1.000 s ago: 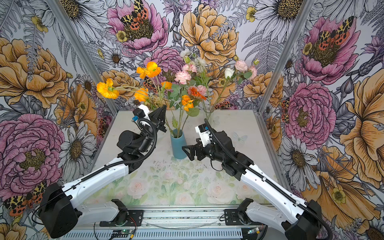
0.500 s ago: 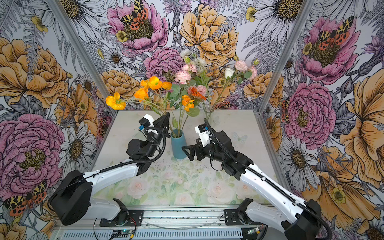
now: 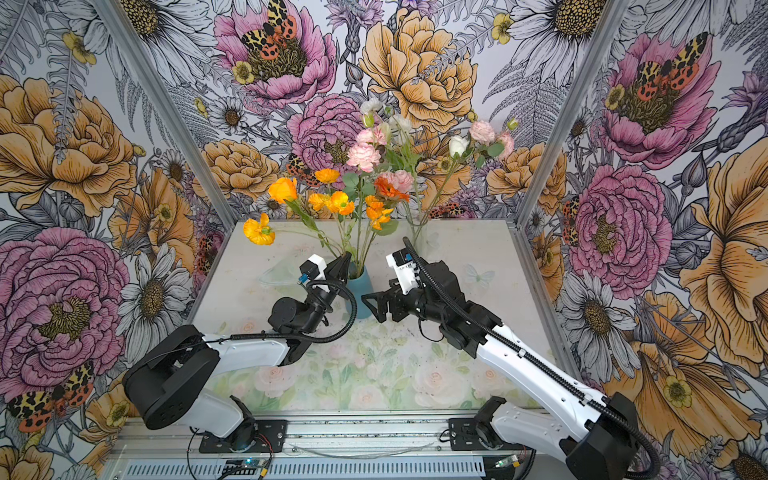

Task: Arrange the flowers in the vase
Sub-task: 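Lower the poppy stems into the teal vase with the left gripper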

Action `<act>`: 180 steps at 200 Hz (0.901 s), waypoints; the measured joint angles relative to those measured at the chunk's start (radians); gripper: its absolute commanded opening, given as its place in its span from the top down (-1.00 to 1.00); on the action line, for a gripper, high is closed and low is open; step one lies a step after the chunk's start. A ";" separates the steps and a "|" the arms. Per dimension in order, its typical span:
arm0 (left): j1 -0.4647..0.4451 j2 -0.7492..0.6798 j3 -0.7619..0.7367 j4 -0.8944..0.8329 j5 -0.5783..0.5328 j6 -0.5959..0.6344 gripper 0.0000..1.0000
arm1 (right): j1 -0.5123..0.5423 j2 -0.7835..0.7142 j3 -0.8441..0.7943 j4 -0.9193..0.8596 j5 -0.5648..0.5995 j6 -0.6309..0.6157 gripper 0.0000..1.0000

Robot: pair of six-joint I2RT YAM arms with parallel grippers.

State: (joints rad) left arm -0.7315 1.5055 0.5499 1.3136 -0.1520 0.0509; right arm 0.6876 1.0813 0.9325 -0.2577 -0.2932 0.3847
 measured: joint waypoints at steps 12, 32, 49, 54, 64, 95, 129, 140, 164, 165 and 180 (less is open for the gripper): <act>-0.003 0.000 -0.013 -0.004 -0.010 0.005 1.00 | 0.000 0.001 0.000 0.000 0.000 0.000 -0.99; -0.008 0.000 -0.031 -0.007 -0.021 0.012 0.87 | 0.000 0.007 0.002 0.000 0.000 0.000 -0.99; -0.011 0.000 -0.037 -0.007 -0.027 0.016 0.80 | 0.000 0.012 0.003 0.000 0.000 0.000 -0.99; -0.011 0.000 -0.037 -0.007 -0.028 0.016 0.79 | 0.000 0.012 0.003 0.000 0.000 0.000 -0.99; -0.013 0.000 -0.037 -0.007 -0.029 0.020 0.79 | 0.000 0.013 0.003 0.000 0.000 0.000 -0.99; -0.013 0.016 -0.032 -0.003 -0.037 0.025 0.81 | 0.000 0.012 0.004 0.000 0.000 0.000 -0.99; -0.013 0.051 -0.019 -0.002 -0.040 0.032 0.81 | 0.000 0.011 0.004 0.000 0.000 0.000 -0.99; -0.013 0.060 -0.013 -0.004 -0.040 0.035 0.81 | 0.000 0.010 0.004 0.000 0.001 0.000 -0.99; -0.013 0.066 -0.006 -0.004 -0.047 0.035 0.71 | 0.000 0.007 0.004 0.000 0.001 0.000 -0.99; -0.013 0.066 -0.006 -0.004 -0.047 0.035 0.71 | 0.000 0.007 0.004 0.000 0.001 0.000 -0.99; -0.013 0.066 -0.006 -0.003 -0.058 0.036 0.50 | 0.000 0.006 0.004 0.000 0.001 0.000 -0.99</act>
State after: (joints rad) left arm -0.7444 1.5711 0.5434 1.3102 -0.2104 0.0868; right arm 0.6876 1.0878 0.9367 -0.2577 -0.2924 0.3843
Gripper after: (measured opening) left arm 0.165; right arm 0.995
